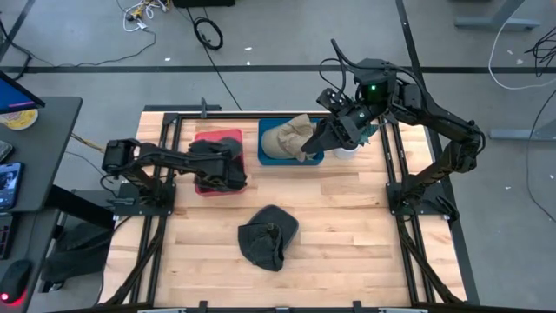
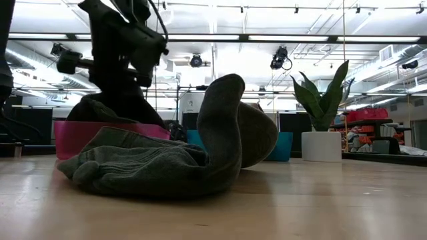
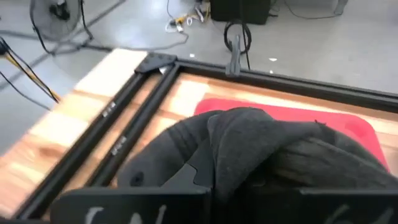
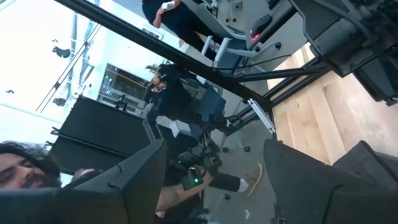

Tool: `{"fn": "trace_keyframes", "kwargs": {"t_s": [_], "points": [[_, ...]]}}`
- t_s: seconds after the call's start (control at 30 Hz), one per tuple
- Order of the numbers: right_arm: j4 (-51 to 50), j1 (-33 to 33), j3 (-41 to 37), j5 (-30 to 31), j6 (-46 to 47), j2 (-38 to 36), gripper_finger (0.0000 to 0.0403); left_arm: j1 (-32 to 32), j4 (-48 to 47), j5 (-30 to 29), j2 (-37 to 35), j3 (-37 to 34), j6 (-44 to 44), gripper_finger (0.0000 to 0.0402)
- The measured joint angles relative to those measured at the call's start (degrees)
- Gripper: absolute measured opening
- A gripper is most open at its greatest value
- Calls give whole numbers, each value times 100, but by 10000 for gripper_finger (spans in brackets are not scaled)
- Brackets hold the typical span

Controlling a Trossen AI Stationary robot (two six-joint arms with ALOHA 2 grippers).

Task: Pick & Place hat
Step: Put the top black cap into the red bin

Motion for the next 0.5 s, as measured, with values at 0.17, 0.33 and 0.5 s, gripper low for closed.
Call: {"fn": "trace_keyframes", "kwargs": {"t_s": [0.17,0.33,0.5], "points": [[-22,0,0,0,-63,0,272,-10,-263,-87,-158,4,21,18],[-33,0,0,0,-99,2,272,-22,-320,-60,-172,4,520,18],[-44,0,2,0,-118,2,272,92,-79,-82,-11,4,1095,19]]}}
